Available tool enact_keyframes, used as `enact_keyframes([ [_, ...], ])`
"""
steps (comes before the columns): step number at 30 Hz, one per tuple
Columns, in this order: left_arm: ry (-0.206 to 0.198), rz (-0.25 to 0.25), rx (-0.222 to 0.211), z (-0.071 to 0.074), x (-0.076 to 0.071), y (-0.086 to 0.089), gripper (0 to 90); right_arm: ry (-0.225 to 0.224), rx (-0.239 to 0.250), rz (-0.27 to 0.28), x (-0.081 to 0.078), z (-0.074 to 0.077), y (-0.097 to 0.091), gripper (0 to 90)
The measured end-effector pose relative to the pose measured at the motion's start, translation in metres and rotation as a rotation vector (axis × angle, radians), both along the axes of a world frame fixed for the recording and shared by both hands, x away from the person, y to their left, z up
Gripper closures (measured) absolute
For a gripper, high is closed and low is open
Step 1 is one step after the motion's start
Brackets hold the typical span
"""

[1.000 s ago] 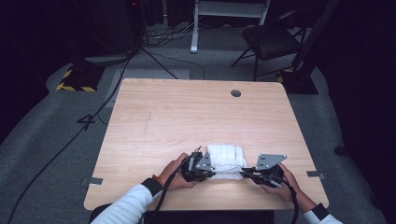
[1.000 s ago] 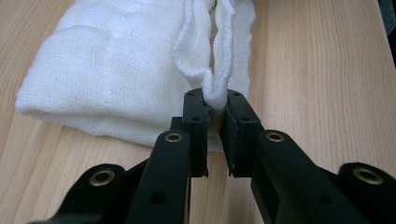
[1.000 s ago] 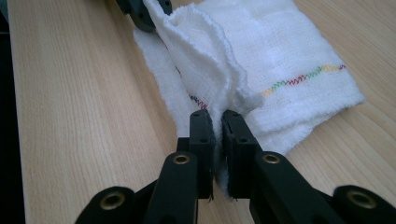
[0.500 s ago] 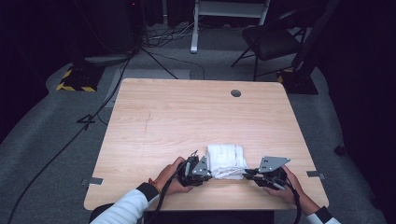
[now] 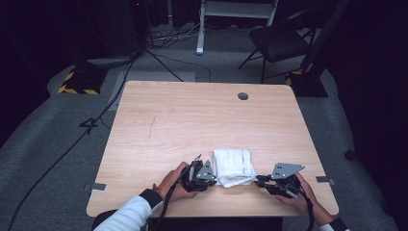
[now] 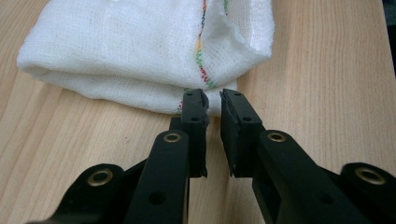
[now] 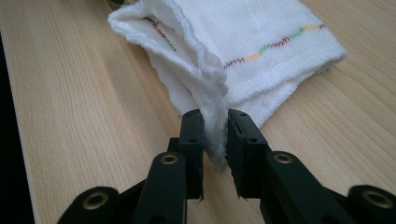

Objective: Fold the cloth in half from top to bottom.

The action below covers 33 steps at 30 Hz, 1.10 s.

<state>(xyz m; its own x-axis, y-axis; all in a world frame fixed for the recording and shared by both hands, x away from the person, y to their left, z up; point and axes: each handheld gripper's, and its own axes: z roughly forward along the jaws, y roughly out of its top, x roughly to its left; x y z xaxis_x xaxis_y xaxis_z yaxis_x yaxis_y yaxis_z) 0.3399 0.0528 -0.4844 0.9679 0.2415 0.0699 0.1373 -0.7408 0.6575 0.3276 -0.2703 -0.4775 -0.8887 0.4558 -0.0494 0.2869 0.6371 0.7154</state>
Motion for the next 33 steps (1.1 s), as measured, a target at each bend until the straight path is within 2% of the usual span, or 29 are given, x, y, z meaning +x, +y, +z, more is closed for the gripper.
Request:
enact_keyframes([
  [4,0.003,0.004,-0.007,-0.001,-0.001,0.001,80.9,0.005,-0.001,-0.011,-0.003,-0.001,-0.004,73.2],
  [6,0.012,0.009,-0.009,-0.001,-0.001,0.003,80.7,0.005,0.007,-0.025,-0.003,-0.001,-0.006,69.3],
  [12,0.001,0.029,-0.019,0.0,0.001,0.006,77.8,0.0,0.03,-0.074,0.0,0.002,-0.016,62.2],
  [17,-0.014,0.055,-0.057,0.007,0.004,0.008,70.1,-0.002,0.047,-0.075,0.001,0.004,-0.02,56.2],
  [22,-0.023,0.073,-0.098,0.014,0.007,0.005,60.8,-0.017,0.069,-0.106,0.005,0.008,-0.02,51.5],
  [24,-0.025,0.085,-0.108,0.015,0.009,0.0,54.3,-0.023,0.08,-0.123,0.007,0.01,-0.018,48.7],
  [26,-0.024,0.094,-0.098,0.014,0.011,-0.007,46.9,-0.032,0.087,-0.131,0.01,0.011,-0.015,46.9],
  [29,-0.014,0.092,-0.081,0.011,0.013,-0.017,39.3,-0.033,0.071,-0.127,0.014,0.009,-0.006,43.9],
  [33,-0.013,0.071,-0.024,0.005,0.011,-0.027,33.8,-0.027,0.042,-0.097,0.015,0.004,0.003,42.4],
])
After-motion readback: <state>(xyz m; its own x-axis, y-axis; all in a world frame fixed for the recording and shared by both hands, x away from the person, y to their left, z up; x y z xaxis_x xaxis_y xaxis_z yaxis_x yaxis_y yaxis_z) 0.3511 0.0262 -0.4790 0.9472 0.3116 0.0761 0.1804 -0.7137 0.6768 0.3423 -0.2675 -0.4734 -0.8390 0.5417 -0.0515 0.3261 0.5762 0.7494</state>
